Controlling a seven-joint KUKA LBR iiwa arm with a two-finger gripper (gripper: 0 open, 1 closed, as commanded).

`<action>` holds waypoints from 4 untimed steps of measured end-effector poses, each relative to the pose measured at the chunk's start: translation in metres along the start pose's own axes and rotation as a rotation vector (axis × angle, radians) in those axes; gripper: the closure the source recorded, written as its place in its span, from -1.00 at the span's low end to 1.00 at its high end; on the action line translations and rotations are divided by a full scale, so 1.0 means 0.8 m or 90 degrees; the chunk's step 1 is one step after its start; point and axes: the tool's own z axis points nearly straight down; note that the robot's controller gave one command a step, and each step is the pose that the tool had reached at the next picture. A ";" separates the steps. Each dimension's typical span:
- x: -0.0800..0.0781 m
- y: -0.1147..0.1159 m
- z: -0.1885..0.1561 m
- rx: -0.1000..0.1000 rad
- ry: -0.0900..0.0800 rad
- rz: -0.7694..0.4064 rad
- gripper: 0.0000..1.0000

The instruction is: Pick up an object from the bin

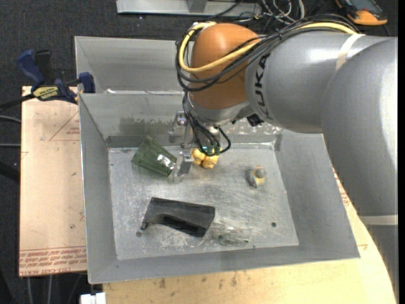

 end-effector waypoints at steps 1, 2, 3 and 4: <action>-0.002 -0.001 -0.006 0.000 -0.005 0.001 -1.00; -0.016 0.008 0.100 -0.003 -0.011 0.024 1.00; -0.016 0.008 0.100 -0.003 -0.012 0.025 1.00; -0.033 -0.003 -0.113 -0.001 -0.011 0.020 1.00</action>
Offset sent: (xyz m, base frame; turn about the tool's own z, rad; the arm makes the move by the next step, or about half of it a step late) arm 0.0060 0.0046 -0.0910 0.0377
